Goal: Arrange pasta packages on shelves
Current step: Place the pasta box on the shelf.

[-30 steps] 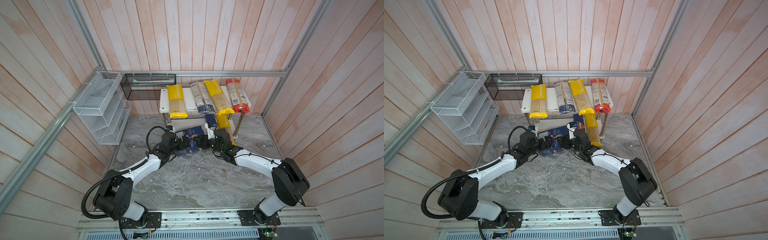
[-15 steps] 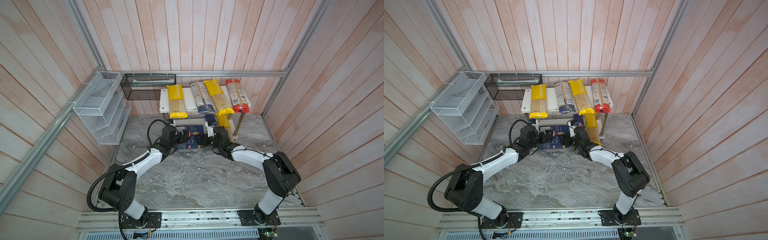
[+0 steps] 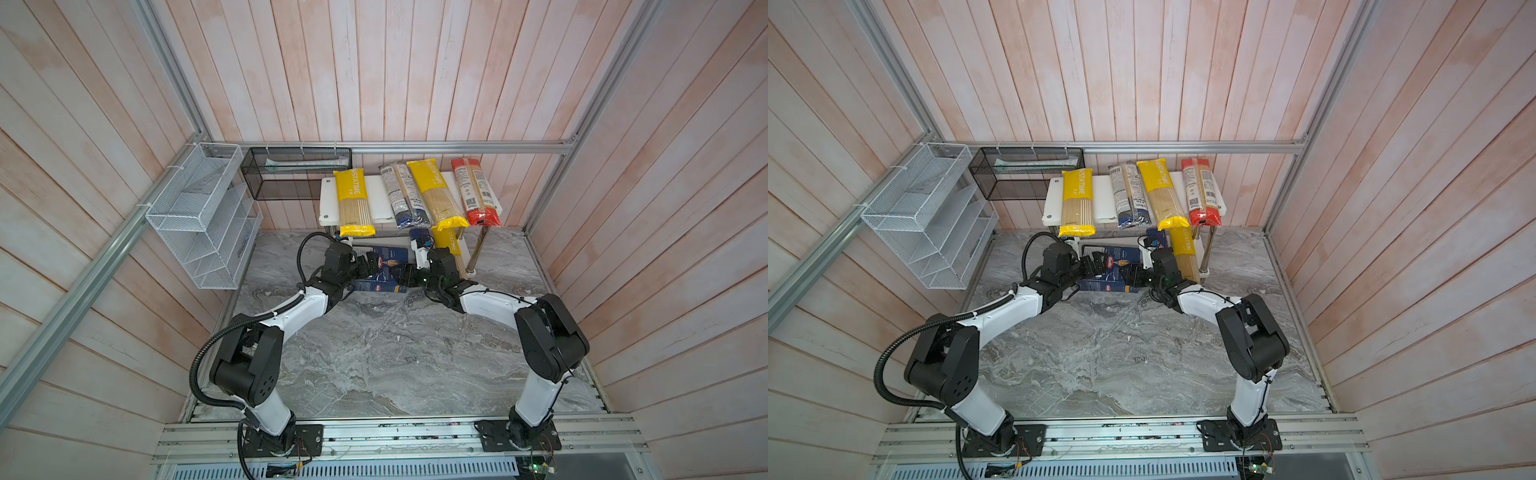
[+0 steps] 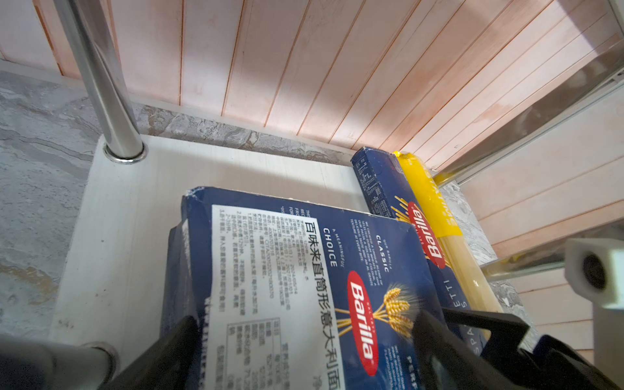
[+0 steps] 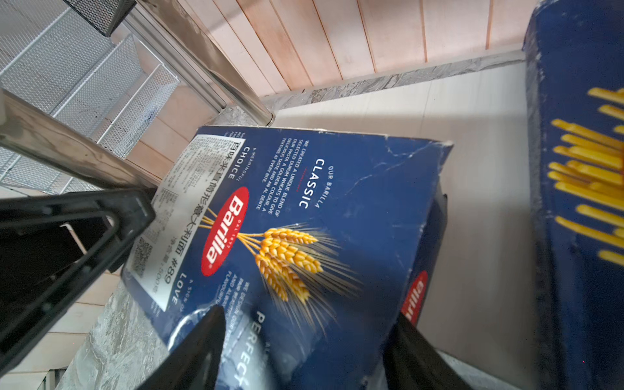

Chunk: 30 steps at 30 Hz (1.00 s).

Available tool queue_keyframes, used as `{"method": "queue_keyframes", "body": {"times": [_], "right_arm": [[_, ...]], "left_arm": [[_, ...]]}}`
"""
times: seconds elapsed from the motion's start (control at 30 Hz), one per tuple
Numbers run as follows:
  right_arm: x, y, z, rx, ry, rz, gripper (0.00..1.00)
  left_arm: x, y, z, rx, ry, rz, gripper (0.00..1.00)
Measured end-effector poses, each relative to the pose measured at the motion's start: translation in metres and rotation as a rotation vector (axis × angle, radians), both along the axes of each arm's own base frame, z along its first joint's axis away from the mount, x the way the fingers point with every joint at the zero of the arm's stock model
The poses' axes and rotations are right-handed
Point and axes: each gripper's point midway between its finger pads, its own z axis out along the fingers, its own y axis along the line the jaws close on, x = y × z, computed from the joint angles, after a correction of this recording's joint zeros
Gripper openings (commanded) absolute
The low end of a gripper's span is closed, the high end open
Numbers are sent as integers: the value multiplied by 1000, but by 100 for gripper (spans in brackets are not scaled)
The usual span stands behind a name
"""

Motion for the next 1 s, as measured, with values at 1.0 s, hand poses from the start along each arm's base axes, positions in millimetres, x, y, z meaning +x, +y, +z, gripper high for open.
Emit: {"method": "queue_keyframes", "body": {"times": [1.0], "right_arm": [[12,-26,35,-64,-111,-4,78]], "left_arm": [[-2,24,-8,173,26,58,100]]}}
